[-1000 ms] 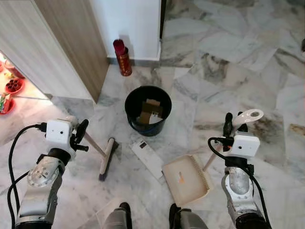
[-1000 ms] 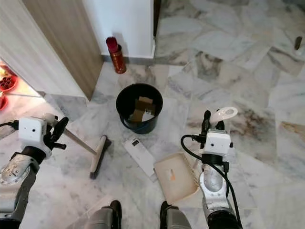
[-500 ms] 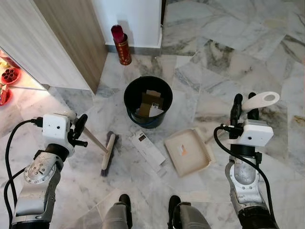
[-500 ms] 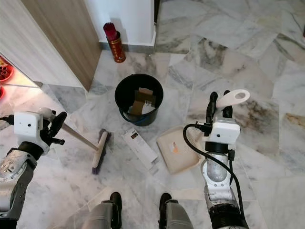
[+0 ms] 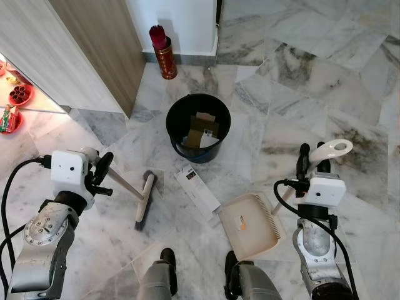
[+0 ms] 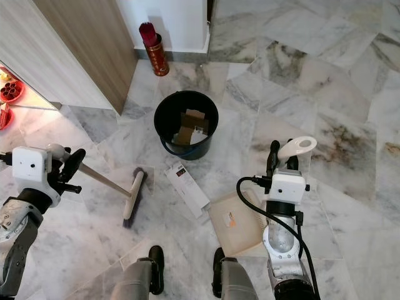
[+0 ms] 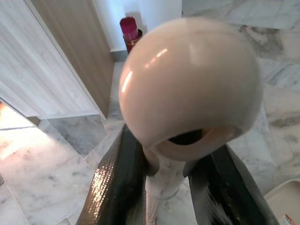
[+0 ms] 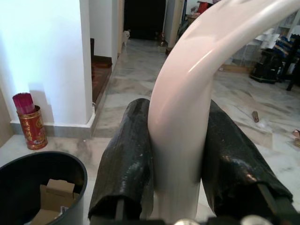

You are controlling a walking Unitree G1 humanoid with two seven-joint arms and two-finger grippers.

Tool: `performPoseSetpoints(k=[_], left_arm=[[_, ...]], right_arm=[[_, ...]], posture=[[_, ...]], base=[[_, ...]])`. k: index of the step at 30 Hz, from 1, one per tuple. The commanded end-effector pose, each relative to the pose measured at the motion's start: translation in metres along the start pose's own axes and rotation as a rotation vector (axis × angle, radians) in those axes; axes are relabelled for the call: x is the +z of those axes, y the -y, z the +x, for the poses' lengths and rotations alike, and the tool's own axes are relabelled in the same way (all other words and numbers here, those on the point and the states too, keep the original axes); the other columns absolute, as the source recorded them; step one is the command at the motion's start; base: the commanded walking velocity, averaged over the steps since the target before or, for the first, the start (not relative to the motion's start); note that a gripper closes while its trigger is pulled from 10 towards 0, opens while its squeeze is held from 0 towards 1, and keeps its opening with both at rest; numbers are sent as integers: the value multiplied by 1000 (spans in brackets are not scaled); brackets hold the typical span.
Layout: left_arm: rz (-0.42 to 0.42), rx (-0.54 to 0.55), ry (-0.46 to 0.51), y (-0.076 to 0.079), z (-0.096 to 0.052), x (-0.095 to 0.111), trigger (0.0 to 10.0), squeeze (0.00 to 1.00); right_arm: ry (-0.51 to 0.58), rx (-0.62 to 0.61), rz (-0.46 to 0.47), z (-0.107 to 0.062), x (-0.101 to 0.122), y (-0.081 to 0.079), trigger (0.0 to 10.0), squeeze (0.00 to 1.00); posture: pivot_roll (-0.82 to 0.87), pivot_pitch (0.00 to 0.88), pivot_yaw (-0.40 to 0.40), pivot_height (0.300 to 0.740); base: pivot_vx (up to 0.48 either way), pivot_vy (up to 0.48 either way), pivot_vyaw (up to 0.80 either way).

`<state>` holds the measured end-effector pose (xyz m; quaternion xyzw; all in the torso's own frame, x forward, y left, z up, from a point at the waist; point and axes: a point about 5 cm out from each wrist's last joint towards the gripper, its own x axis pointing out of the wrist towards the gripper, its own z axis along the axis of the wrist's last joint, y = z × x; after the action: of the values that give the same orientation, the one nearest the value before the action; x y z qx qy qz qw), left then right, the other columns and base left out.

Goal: Sweep floor

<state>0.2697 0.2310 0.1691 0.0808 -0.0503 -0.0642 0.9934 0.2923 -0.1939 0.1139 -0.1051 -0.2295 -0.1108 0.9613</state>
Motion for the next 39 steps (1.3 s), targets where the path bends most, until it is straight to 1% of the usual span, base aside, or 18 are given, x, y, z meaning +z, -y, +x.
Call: performPoseSetpoints(k=[1,4,5,7,11,14,15,16,19,20,21,22,23,24,28,32,34,39], left_arm=[[-6,23,-68,-7,-9,-10,10000,0],[-22,27,-64,-5,-6,-10,10000,0],[-22,27,-64,-5,-6,-10,10000,0],[-28,30,-59,-4,-3,-10,10000,0],[-36,37,-46,-3,2,-9,10000,0],[-38,39,-40,-4,5,-9,10000,0],[-40,40,-38,-4,7,-9,10000,0],[-40,40,-38,-4,7,-9,10000,0],[-43,38,-32,-3,10,-9,10000,0],[-48,33,-28,-2,12,-9,10000,0],[-52,29,-26,-1,12,-9,10000,0],[-60,21,-23,1,14,-8,10000,0],[-60,21,-23,1,14,-8,10000,0],[-65,13,-22,3,15,-8,10000,0],[-74,0,-20,4,15,-9,10000,0],[-87,-11,-20,6,16,-9,10000,0],[-89,-13,-21,6,17,-10,10000,0],[-107,-44,-24,13,20,-10,10000,0]], right_arm=[[-40,21,-32,-8,-8,2,10000,0],[-18,26,-40,0,-4,3,10000,0],[-18,26,-40,0,-4,3,10000,0],[11,22,-57,7,1,3,10000,0],[60,12,-141,20,9,3,10000,0],[43,23,-108,23,8,-1,10000,0],[25,37,-93,21,6,-4,10000,0],[25,37,-93,21,6,-4,10000,0],[-35,36,-35,15,-2,-10,10000,0],[-101,3,-2,10,-10,-11,10000,0],[-123,-13,6,7,-13,-10,10000,0],[-157,-33,2,2,-19,-9,10000,0],[-157,-33,2,2,-19,-9,10000,0],[-177,-40,-6,-2,-23,-8,10000,0],[-197,-49,-33,-10,-28,-5,10000,0],[-195,-59,-40,-9,-29,2,10000,0],[-193,-61,-41,-8,-29,2,10000,0],[-190,-90,-67,-1,-28,10,10000,0]], posture=[[239,451,79,740],[231,444,71,740],[231,444,71,740],[225,434,65,740],[216,411,57,740],[210,397,54,740],[210,394,53,740],[210,394,53,740],[206,385,54,740],[203,378,53,740],[202,376,54,740],[205,372,57,740],[205,372,57,740],[208,369,59,740],[213,364,64,740],[214,362,67,740],[212,358,67,740],[209,344,67,740]], base=[[0,0,0],[0,0,0],[0,0,0],[0,0,0],[0,0,0],[0,0,0],[0,0,0],[0,0,0],[0,0,0],[0,0,0],[0,0,0],[0,0,0],[0,0,0],[0,0,0],[0,0,0],[0,0,0],[0,0,0],[0,0,0]])
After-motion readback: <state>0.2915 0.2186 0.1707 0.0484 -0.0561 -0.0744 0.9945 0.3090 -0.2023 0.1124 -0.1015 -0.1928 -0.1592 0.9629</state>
